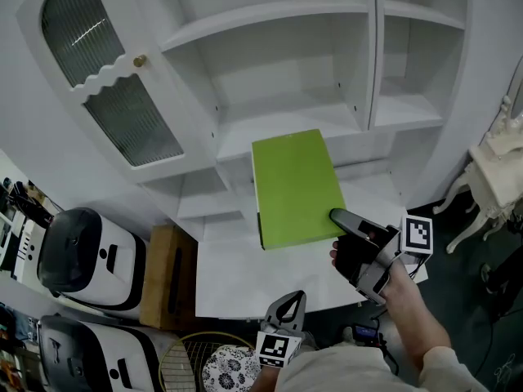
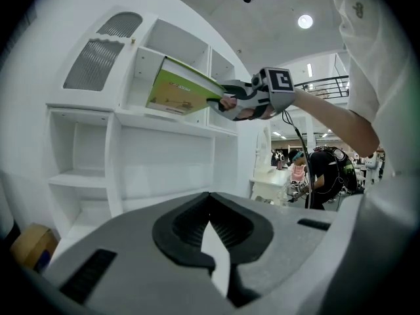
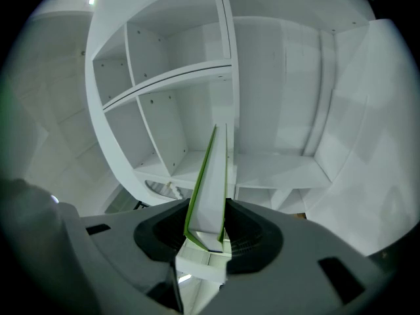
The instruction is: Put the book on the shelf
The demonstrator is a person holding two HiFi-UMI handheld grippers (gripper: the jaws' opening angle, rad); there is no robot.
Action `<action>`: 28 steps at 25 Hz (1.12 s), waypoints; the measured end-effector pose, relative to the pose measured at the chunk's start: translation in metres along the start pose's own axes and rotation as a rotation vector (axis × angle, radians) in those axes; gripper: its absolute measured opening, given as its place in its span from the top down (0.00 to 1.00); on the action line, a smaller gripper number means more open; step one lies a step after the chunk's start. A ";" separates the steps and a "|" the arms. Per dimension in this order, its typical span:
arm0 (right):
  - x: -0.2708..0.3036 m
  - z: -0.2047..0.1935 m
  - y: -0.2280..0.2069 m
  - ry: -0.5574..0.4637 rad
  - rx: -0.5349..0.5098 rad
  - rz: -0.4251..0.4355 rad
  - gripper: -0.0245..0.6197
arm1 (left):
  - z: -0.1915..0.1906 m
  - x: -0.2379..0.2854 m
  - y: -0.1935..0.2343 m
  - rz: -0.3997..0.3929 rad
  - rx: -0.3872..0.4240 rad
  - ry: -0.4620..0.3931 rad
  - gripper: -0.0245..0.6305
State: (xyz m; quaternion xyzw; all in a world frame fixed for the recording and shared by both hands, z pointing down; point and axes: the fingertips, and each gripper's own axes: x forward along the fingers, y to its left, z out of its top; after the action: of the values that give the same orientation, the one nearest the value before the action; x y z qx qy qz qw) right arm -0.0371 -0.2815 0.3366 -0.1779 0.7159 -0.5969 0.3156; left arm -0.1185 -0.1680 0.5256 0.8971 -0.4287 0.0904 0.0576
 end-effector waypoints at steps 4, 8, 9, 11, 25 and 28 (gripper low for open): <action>0.007 0.016 0.001 -0.001 -0.002 0.000 0.71 | 0.001 -0.002 0.002 0.009 0.000 -0.006 0.96; 0.019 0.032 -0.003 0.007 -0.008 -0.016 0.71 | 0.003 -0.004 0.004 0.015 0.002 -0.012 0.96; 0.023 0.035 -0.005 0.010 -0.009 -0.020 0.71 | 0.003 -0.005 0.004 0.017 0.001 -0.013 0.96; 0.032 0.040 -0.008 0.014 -0.008 -0.027 0.71 | 0.002 -0.007 0.005 0.021 0.000 -0.010 0.96; 0.100 0.056 -0.027 0.025 0.038 -0.051 0.71 | -0.006 -0.030 0.021 0.084 -0.001 0.004 0.96; 0.107 0.057 -0.033 0.022 0.048 -0.059 0.71 | -0.006 -0.032 0.017 0.088 -0.002 -0.001 0.96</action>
State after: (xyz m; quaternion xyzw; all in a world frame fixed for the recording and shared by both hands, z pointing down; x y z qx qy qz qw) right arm -0.0825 -0.3984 0.3377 -0.1846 0.6992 -0.6249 0.2942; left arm -0.1524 -0.1532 0.5247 0.8773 -0.4678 0.0921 0.0541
